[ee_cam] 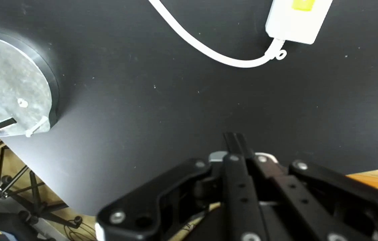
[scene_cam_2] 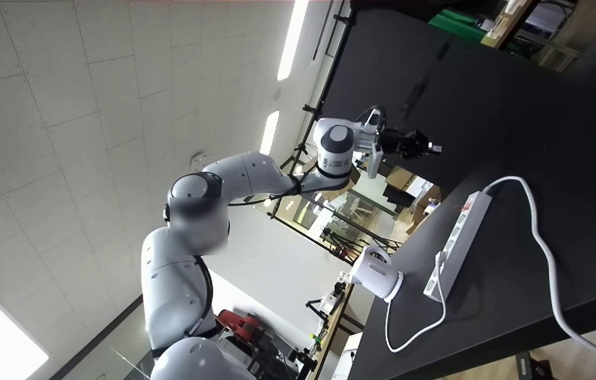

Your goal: Turn off the switch on the adapter

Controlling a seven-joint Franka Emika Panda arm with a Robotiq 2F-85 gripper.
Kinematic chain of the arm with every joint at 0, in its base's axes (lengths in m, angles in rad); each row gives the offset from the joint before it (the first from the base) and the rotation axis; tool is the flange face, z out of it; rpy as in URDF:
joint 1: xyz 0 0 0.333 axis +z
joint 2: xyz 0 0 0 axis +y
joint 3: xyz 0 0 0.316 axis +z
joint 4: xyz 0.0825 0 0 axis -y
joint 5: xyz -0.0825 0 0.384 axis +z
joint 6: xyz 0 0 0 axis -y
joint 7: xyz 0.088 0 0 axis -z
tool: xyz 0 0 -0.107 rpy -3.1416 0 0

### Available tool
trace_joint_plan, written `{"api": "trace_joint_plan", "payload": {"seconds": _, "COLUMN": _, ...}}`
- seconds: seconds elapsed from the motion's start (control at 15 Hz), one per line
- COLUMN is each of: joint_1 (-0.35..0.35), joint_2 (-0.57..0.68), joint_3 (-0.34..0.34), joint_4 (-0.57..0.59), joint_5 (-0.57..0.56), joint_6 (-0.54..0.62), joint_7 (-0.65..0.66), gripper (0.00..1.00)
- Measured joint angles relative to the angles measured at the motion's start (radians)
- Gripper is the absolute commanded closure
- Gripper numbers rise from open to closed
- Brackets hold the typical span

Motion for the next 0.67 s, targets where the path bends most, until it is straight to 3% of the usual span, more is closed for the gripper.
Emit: {"api": "trace_joint_plan", "payload": {"seconds": 0.67, "joint_1": 0.028, "joint_2": 0.020, "joint_3": 0.003, "joint_4": 0.010, "joint_5": 0.006, "joint_6": -0.051, "joint_7": 0.000, "gripper": 1.00}}
